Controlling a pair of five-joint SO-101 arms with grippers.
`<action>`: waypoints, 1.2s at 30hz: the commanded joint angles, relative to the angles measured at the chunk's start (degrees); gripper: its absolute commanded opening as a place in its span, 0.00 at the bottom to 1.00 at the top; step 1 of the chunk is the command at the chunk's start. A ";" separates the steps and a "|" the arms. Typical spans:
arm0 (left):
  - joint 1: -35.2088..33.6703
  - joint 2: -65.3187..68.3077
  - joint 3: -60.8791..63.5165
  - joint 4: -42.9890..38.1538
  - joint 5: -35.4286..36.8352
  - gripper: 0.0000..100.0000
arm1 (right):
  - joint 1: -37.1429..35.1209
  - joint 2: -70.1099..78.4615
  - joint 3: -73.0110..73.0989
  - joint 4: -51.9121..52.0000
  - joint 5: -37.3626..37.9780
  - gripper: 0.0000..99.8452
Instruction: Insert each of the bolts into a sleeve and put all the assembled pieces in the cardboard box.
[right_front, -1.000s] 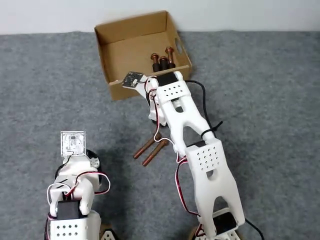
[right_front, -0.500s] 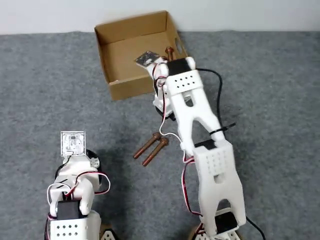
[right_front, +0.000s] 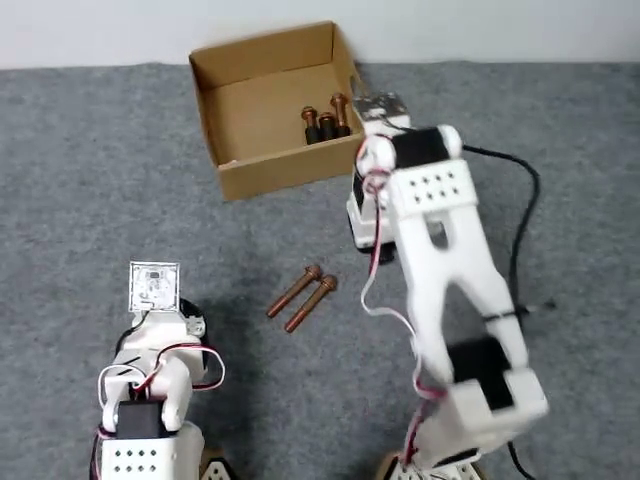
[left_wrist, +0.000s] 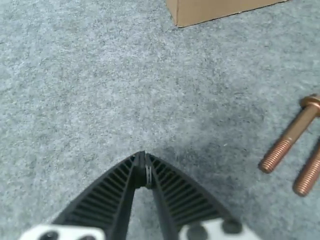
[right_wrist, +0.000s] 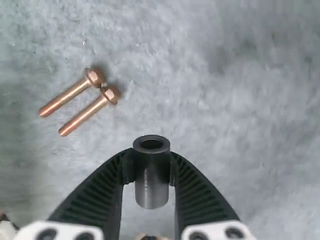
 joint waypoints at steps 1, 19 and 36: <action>0.53 -0.35 -0.31 -0.26 -0.26 0.00 | 0.75 -12.18 4.48 1.89 -5.80 0.01; 0.62 11.78 -24.57 9.05 -0.18 0.00 | 0.92 -65.19 53.80 -12.09 -12.57 0.01; 21.54 53.36 -50.42 13.01 -2.81 0.04 | 13.49 -81.98 64.79 -8.48 -12.57 0.01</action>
